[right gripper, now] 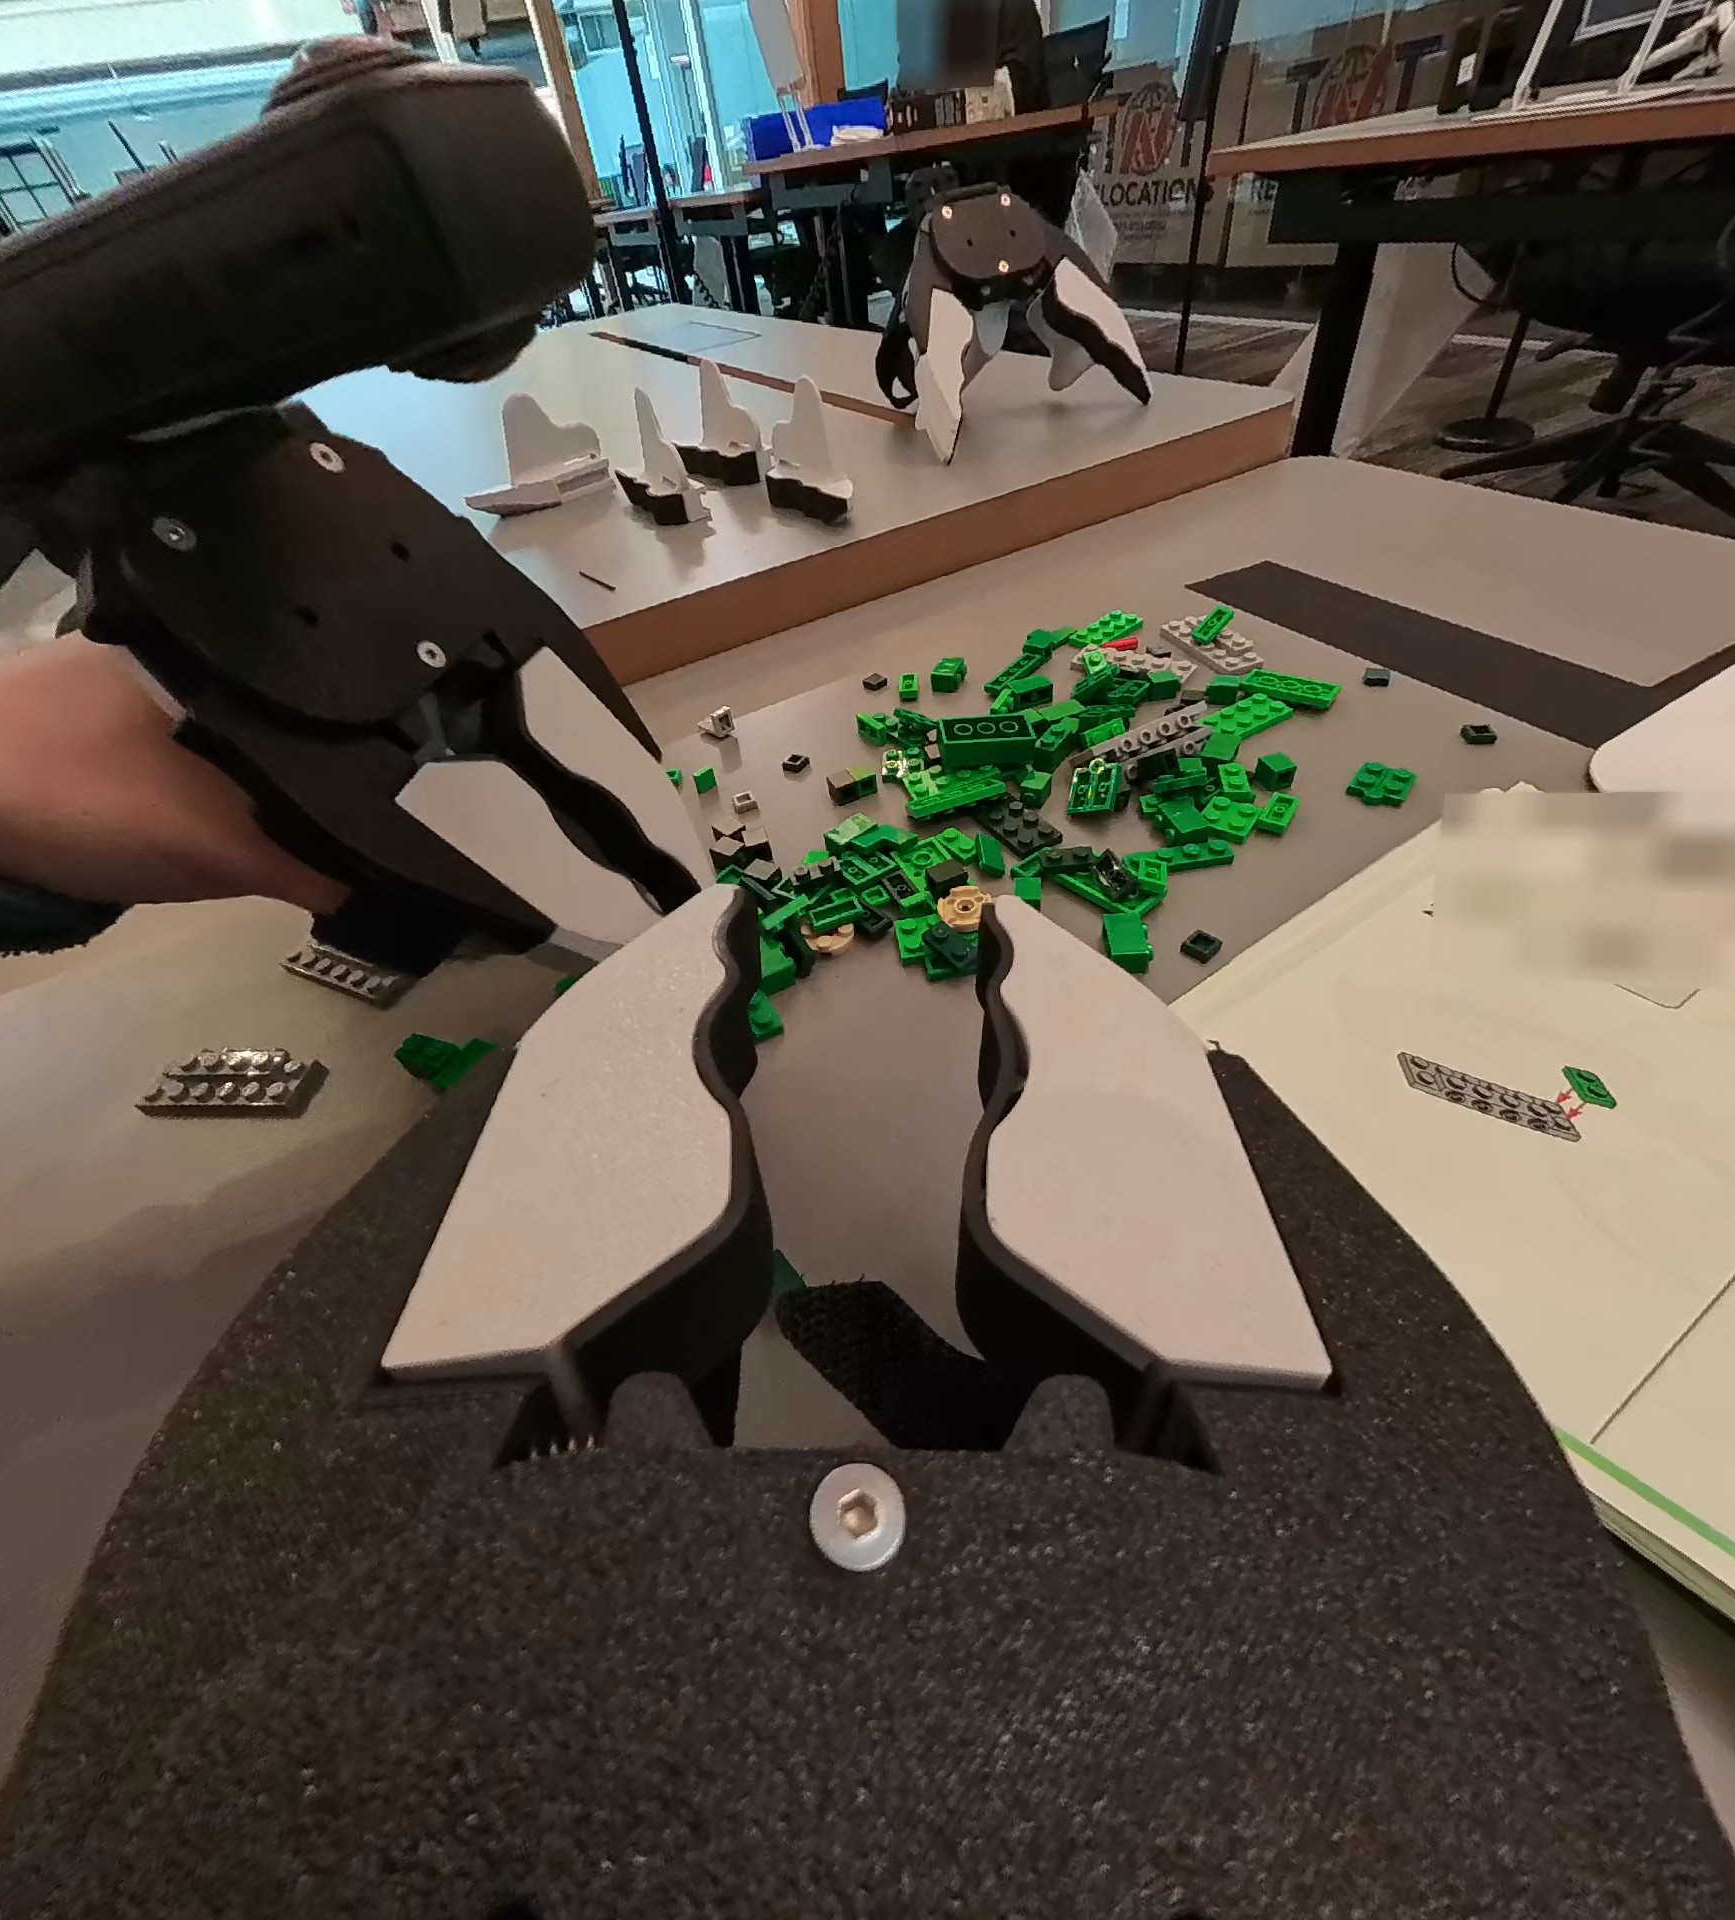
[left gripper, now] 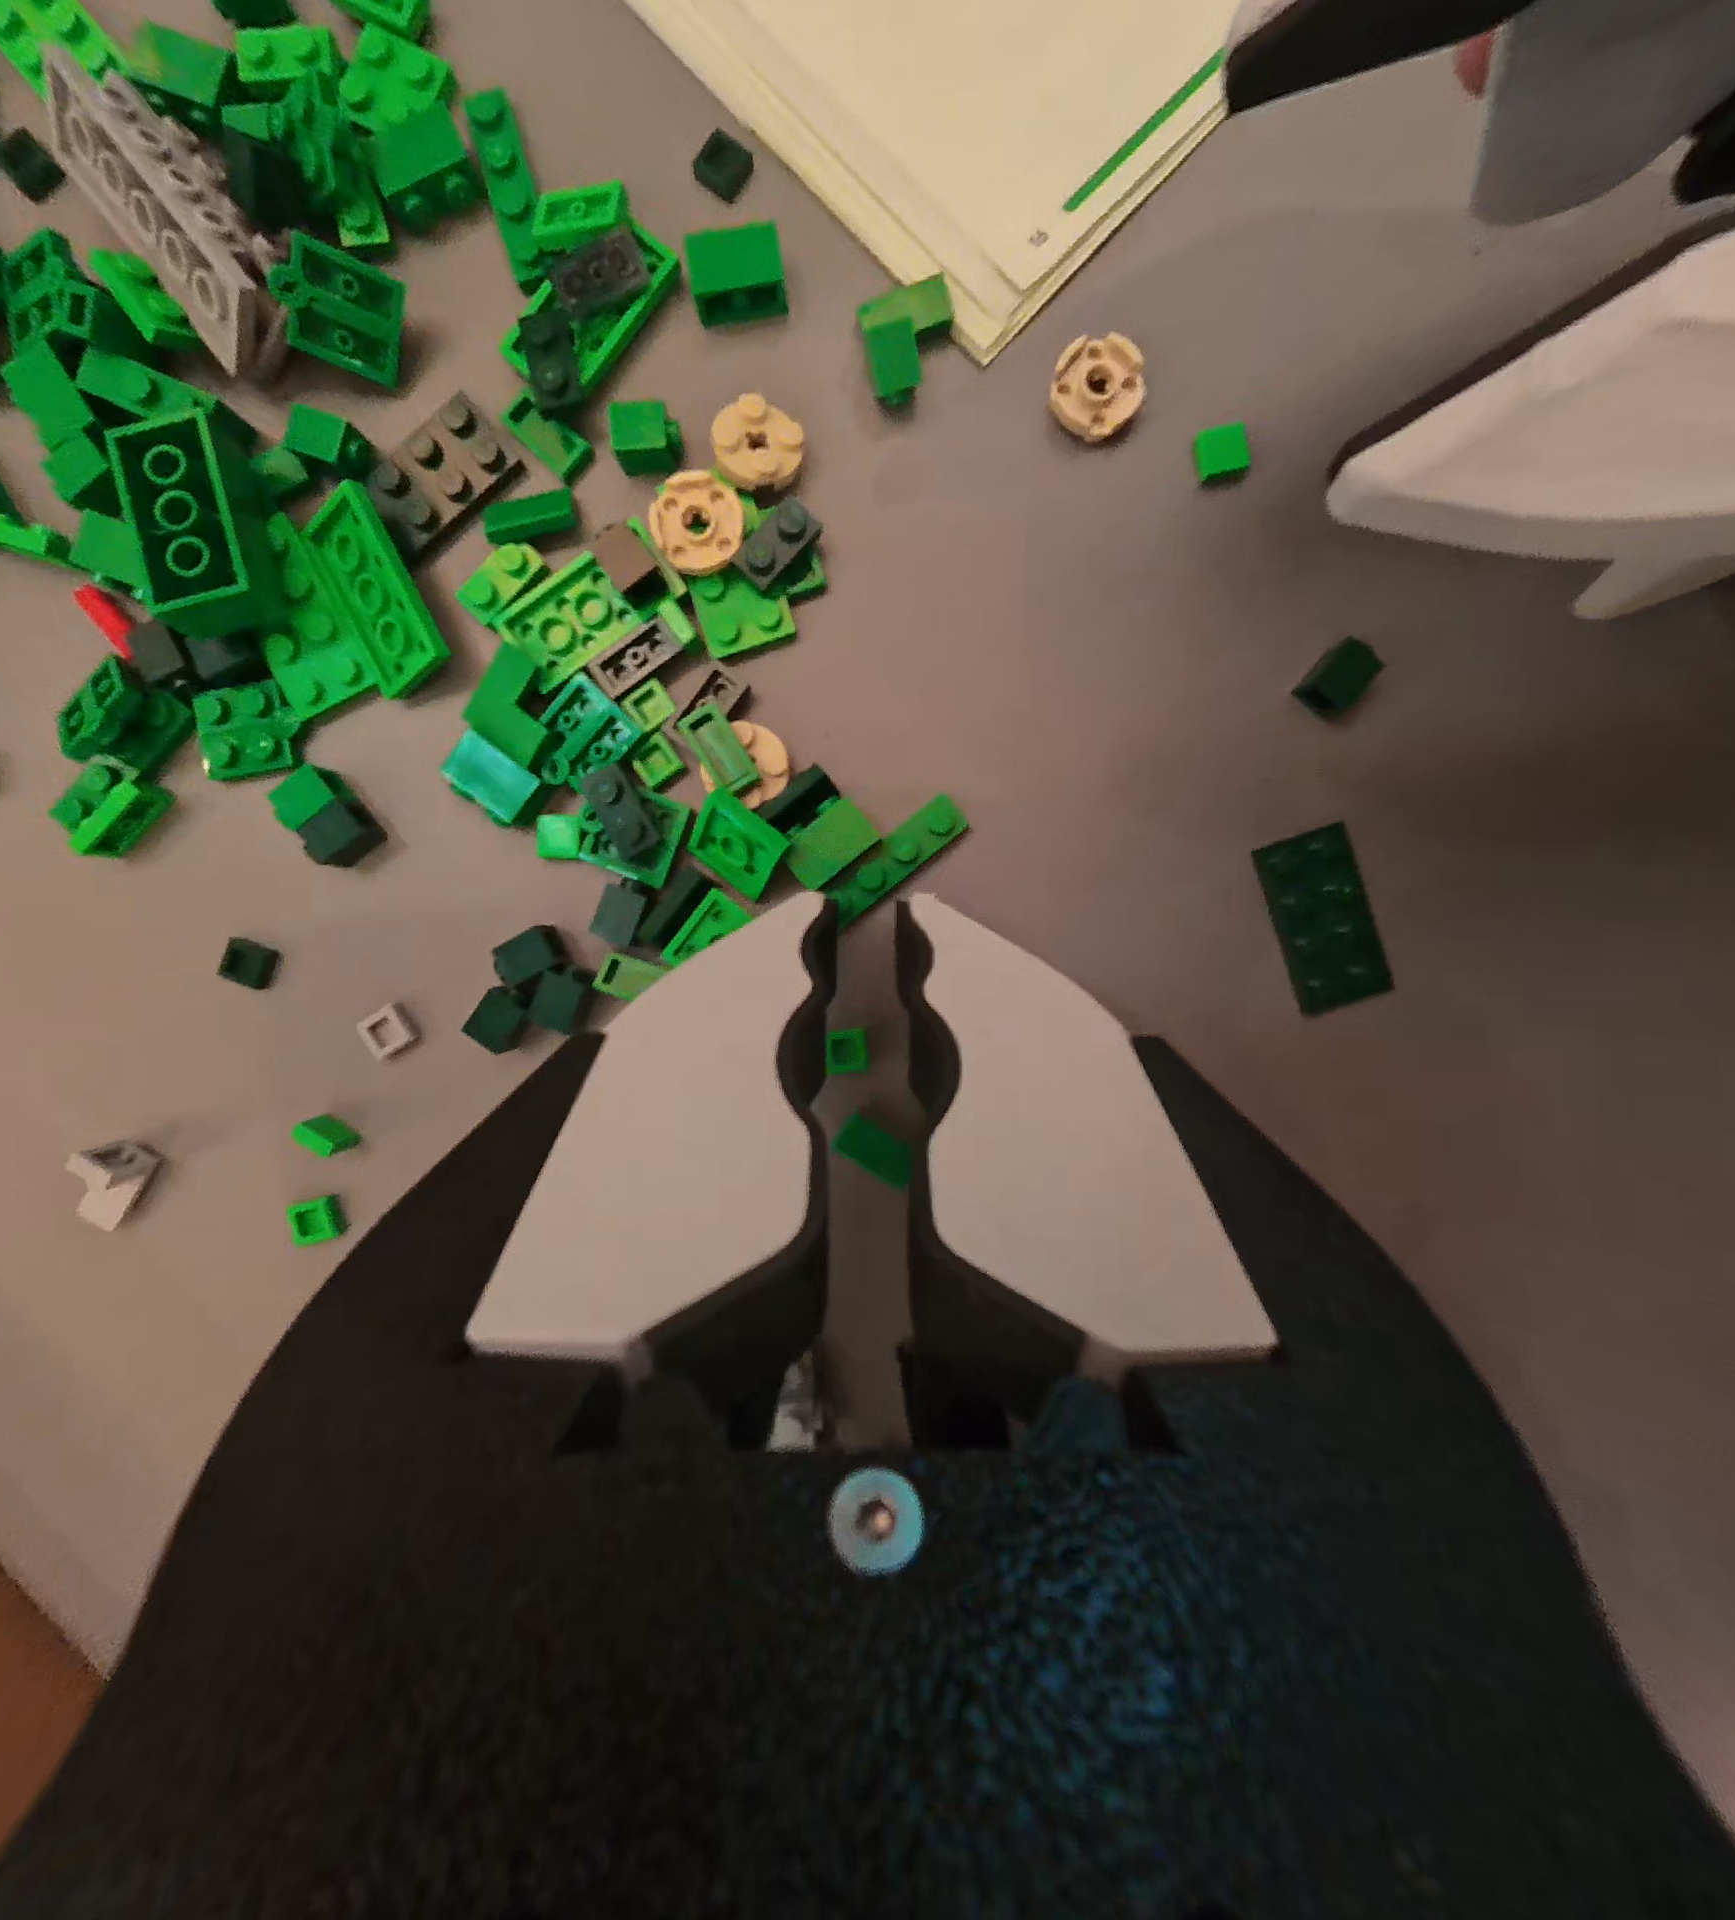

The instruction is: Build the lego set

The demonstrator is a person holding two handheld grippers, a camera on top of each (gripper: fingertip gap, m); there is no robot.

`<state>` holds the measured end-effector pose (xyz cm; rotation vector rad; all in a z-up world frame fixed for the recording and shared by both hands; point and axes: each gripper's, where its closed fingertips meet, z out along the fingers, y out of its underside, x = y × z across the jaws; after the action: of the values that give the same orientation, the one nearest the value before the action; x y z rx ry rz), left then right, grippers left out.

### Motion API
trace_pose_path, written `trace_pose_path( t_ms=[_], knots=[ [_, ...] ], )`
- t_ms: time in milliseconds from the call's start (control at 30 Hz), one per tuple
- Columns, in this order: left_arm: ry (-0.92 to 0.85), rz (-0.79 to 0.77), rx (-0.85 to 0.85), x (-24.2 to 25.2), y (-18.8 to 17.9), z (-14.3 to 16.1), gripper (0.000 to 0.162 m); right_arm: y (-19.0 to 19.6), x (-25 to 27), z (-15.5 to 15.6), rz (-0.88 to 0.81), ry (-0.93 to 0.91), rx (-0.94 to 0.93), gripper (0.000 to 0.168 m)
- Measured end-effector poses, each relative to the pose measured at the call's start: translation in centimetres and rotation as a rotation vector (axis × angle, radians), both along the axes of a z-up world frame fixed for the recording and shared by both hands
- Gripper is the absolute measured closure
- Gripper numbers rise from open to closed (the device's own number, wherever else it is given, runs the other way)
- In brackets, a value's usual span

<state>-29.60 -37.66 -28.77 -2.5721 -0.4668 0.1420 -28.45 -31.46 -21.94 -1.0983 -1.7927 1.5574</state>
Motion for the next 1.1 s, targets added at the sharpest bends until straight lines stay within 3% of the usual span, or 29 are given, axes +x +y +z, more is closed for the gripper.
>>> trace_pose_path(
  t_ms=[33, 133, 233, 500, 800, 867, 1000, 1100],
  knots=[
    [-0.019, -0.018, 0.014, 0.4, 0.4, 0.0, 0.151, 0.0, 0.0, 0.0, -0.001, 0.0, -0.001, 0.129],
    [-0.007, -0.059, 0.008, 0.9, 0.8, 0.1, 0.151, 0.2, -0.1, 0.1, -0.011, 0.006, -0.001, 0.129],
    [0.052, -0.019, -0.003, -0.2, 0.7, 0.4, 0.152, 0.6, -0.2, 0.2, -0.031, 0.017, 0.006, 0.129],
    [-0.012, 0.111, 0.041, -0.9, 1.0, 0.4, 0.141, 0.8, -0.3, 0.2, -0.038, 0.017, 0.007, 0.129],
    [0.0, 0.136, -0.027, -1.0, 0.9, -0.3, 0.141, 0.8, -0.3, 0.1, -0.037, 0.017, 0.009, 0.129],
    [0.037, 0.129, -0.015, -1.2, 0.9, -0.1, 0.155, 0.8, -0.3, 0.1, -0.037, 0.017, 0.009, 0.129],
    [0.118, 0.084, 0.036, -0.7, 0.3, 1.5, 0.154, 0.8, -0.3, 0.2, -0.038, 0.017, 0.006, 0.129],
    [0.081, -0.021, 0.045, 2.4, -1.0, 2.1, 0.155, 0.8, -0.3, 0.2, -0.037, 0.014, 0.002, 0.129]
  ],
)
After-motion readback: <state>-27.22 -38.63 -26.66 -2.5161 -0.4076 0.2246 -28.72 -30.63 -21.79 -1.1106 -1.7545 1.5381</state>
